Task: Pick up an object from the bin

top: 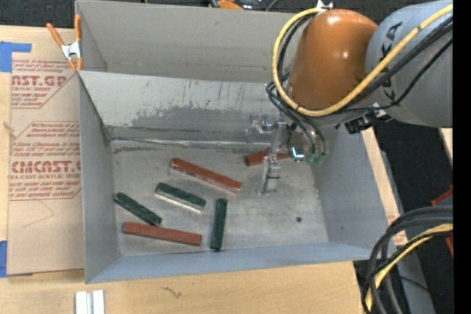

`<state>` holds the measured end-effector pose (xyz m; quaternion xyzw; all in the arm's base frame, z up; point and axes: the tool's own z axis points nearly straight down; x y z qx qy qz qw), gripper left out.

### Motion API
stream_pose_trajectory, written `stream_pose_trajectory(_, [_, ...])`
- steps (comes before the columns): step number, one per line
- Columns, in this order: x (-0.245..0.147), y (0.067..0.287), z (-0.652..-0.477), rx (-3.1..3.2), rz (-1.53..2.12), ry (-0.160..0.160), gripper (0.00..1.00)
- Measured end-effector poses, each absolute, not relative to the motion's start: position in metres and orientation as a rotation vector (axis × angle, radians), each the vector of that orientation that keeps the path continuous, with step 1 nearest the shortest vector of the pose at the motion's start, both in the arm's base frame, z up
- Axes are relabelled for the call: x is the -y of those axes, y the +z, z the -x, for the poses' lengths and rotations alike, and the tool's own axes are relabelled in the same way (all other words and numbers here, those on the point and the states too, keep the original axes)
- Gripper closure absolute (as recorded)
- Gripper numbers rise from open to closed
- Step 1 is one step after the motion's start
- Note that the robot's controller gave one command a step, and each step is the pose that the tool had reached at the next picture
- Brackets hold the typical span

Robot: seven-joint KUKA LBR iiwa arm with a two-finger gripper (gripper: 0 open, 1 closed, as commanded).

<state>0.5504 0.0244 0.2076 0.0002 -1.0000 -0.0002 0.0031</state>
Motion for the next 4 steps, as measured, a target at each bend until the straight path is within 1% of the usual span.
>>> stream_pose_trajectory(1, [-0.066,0.074,-0.488,3.134,-0.014,-0.002,0.0])
stream_pose_trajectory(2, [-0.134,0.069,-0.523,3.141,-0.122,-0.005,0.0])
stream_pose_trajectory(3, [-0.13,0.07,-0.523,3.139,-0.113,-0.001,1.0])
stream_pose_trajectory(4, [-0.177,0.118,-0.493,3.132,-0.281,-0.005,1.0])
